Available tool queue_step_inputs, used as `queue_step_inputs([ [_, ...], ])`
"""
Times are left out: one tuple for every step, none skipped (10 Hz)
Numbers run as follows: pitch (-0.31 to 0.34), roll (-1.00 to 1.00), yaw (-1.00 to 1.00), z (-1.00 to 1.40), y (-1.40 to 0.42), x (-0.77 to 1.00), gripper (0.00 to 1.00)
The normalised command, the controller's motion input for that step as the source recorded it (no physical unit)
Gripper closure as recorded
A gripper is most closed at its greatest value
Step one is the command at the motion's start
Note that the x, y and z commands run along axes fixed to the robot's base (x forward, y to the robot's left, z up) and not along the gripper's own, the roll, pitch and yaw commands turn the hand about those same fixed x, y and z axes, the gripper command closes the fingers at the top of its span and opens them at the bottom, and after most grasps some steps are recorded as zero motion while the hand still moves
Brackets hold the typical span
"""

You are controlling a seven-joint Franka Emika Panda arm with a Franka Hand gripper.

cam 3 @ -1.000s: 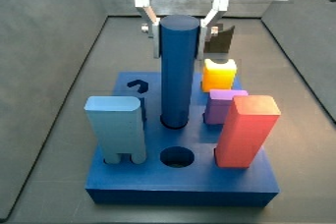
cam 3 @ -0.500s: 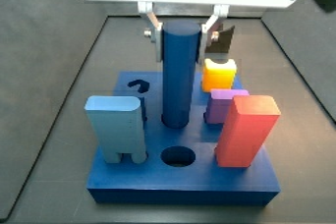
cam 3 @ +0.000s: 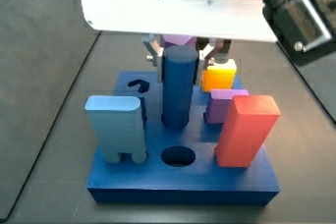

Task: Pick up the round object. Move up. Move to above the board. Insert the round object.
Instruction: Insert the round object.

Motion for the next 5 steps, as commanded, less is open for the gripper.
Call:
queue_step_inputs([
  [0.000,0.08,0.00,-0.39,-0.07,0.13,1.00],
  [0.000,0.09,0.00,-0.48,-0.11,0.09,1.00],
  [-0.007,0.04,0.00,-0.38,-0.08,0.02,1.00],
  [-0.123,-0.05,0.00,-0.06,0.00,-0.09,1.00],
  [-0.044,0.00,0.00,0.00,0.00,-0.04,1.00],
])
